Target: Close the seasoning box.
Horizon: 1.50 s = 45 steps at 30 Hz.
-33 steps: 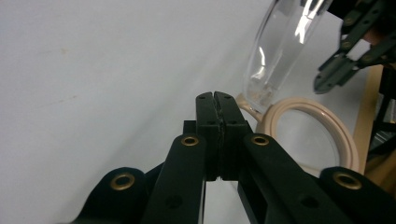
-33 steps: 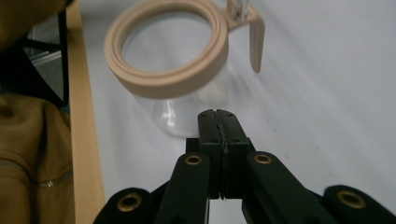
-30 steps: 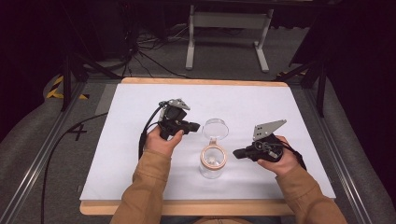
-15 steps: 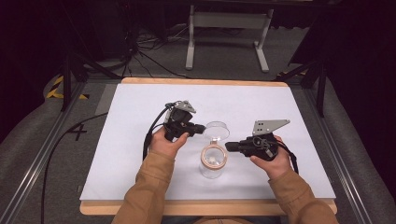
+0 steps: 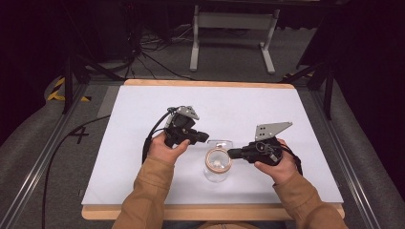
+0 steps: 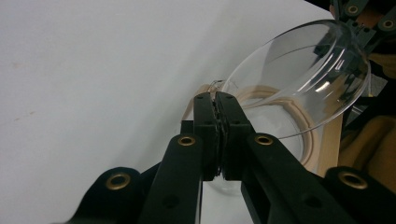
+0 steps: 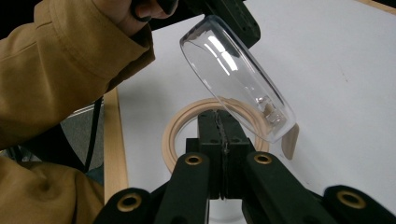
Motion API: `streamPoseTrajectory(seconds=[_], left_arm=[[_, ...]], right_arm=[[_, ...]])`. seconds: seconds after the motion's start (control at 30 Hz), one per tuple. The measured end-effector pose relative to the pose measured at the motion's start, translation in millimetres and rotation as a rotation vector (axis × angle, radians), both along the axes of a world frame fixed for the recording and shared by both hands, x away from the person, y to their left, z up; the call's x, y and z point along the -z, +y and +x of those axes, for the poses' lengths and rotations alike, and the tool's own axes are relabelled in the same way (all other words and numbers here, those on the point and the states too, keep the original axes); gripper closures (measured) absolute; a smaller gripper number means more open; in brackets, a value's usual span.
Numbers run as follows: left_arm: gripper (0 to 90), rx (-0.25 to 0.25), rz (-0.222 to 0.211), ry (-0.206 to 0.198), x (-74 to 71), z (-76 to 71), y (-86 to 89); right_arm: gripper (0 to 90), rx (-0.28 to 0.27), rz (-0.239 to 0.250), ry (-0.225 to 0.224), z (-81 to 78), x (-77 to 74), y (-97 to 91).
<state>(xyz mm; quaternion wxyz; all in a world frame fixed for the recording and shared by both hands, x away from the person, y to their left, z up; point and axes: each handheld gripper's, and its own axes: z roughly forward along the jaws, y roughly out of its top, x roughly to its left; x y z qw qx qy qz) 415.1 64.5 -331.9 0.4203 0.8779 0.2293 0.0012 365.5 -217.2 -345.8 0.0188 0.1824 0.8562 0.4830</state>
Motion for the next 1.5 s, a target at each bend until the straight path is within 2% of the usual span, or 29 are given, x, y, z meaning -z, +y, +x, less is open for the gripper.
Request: streamPoseTrajectory(seconds=[0.13,0.3,0.47,0.53,0.67,0.7,0.77,0.8,1.03,1.33,1.5], left_arm=[[86.7,-0.017,0.004,0.003,-4.0,0.4,10.3],[85.5,-0.046,0.008,0.029,-2.5,4.0,23.1],[85.4,-0.063,-0.004,0.041,-2.9,5.5,32.8],[84.3,-0.065,-0.017,0.042,-2.0,6.0,34.3],[83.8,-0.066,-0.008,0.049,0.1,8.4,36.8],[83.8,-0.071,-0.008,0.06,2.0,9.6,37.8],[83.8,-0.071,0.0,0.064,2.1,10.0,38.4],[83.8,-0.076,-0.009,0.063,3.3,10.2,38.2],[83.3,-0.08,0.003,0.072,5.9,12.5,40.5],[83.2,-0.085,0.001,0.075,7.4,14.0,42.1],[83.0,-0.085,0.001,0.077,7.4,14.1,42.3]], right_arm=[[90.0,-0.011,-0.018,0.0,-3.0,-1.2,1.4],[89.9,-0.029,-0.06,-0.005,-7.9,-1.9,5.5],[90.0,-0.052,-0.09,0.004,-11.6,-1.5,9.9],[90.0,-0.057,-0.103,0.007,-13.3,-1.9,11.8],[89.9,-0.066,-0.127,0.007,-15.6,-2.1,14.5],[89.9,-0.074,-0.144,0.019,-16.7,-1.4,16.1],[90.0,-0.078,-0.15,0.023,-16.9,-1.0,16.7],[89.9,-0.081,-0.156,0.026,-16.8,-0.7,17.2],[89.9,-0.096,-0.182,0.055,-17.9,1.5,20.1],[89.9,-0.118,-0.24,0.099,-17.2,7.3,23.9],[89.9,-0.135,-0.257,0.108,-18.1,8.6,25.6]])
